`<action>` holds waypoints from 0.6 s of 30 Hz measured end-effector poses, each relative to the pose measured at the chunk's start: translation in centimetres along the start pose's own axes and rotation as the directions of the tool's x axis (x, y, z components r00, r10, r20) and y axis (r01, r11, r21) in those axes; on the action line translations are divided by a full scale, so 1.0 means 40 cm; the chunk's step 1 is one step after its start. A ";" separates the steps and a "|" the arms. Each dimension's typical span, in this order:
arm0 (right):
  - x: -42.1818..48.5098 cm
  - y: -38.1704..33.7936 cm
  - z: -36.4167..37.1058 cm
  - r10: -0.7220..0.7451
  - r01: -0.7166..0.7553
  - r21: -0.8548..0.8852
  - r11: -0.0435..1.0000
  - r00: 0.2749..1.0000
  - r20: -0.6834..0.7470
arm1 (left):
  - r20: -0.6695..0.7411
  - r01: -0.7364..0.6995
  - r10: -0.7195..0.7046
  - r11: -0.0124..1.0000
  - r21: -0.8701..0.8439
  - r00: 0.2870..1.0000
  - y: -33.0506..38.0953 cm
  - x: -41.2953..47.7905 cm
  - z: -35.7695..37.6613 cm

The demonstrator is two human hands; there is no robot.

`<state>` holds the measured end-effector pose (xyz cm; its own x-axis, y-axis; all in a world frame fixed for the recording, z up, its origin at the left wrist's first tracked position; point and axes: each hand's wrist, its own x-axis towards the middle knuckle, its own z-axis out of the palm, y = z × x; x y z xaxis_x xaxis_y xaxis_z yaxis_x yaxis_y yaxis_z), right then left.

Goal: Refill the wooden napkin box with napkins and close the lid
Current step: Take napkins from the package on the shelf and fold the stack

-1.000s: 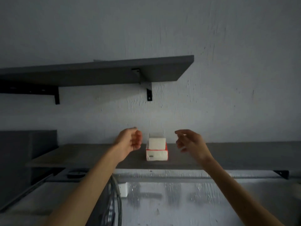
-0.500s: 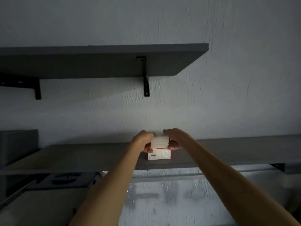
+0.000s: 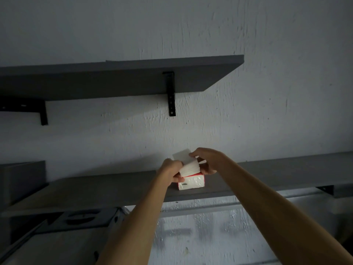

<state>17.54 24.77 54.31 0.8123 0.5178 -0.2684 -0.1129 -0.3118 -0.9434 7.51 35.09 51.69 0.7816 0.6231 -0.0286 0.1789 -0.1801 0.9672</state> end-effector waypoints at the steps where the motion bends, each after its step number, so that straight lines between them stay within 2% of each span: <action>1: -0.001 -0.003 -0.001 0.000 0.000 -0.001 1.000 1.000 0.017 | -0.004 0.002 -0.002 1.000 -0.001 1.000 -0.001 -0.002 0.000; 6: -0.009 -0.014 0.000 -0.016 0.022 -0.088 0.996 0.998 0.068 | -0.032 0.007 -0.007 1.000 -0.003 0.999 -0.008 -0.001 -0.006; 10: -0.018 -0.001 -0.002 -0.092 0.095 -0.024 0.995 0.991 0.094 | -0.045 -0.009 0.009 1.000 -0.002 0.999 -0.016 0.000 -0.011; 13: -0.023 0.023 -0.010 -0.221 0.210 0.146 0.967 0.973 0.063 | -0.103 -0.080 0.078 0.997 -0.014 0.992 -0.022 -0.021 -0.009; 15: -0.041 0.046 -0.014 -0.311 0.285 0.318 0.904 0.950 0.034 | -0.111 -0.136 0.131 0.990 -0.034 0.985 -0.029 -0.039 0.002; 18: -0.084 0.098 -0.022 -0.398 0.341 0.518 0.785 0.918 -0.002 | -0.005 -0.177 0.184 0.939 -0.294 0.983 -0.035 -0.097 0.044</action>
<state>14.89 21.11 51.70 0.7913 0.5977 0.1293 -0.1079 0.3446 -0.9325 5.28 31.57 50.01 0.7985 0.5828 0.1506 -0.1456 -0.0559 0.9878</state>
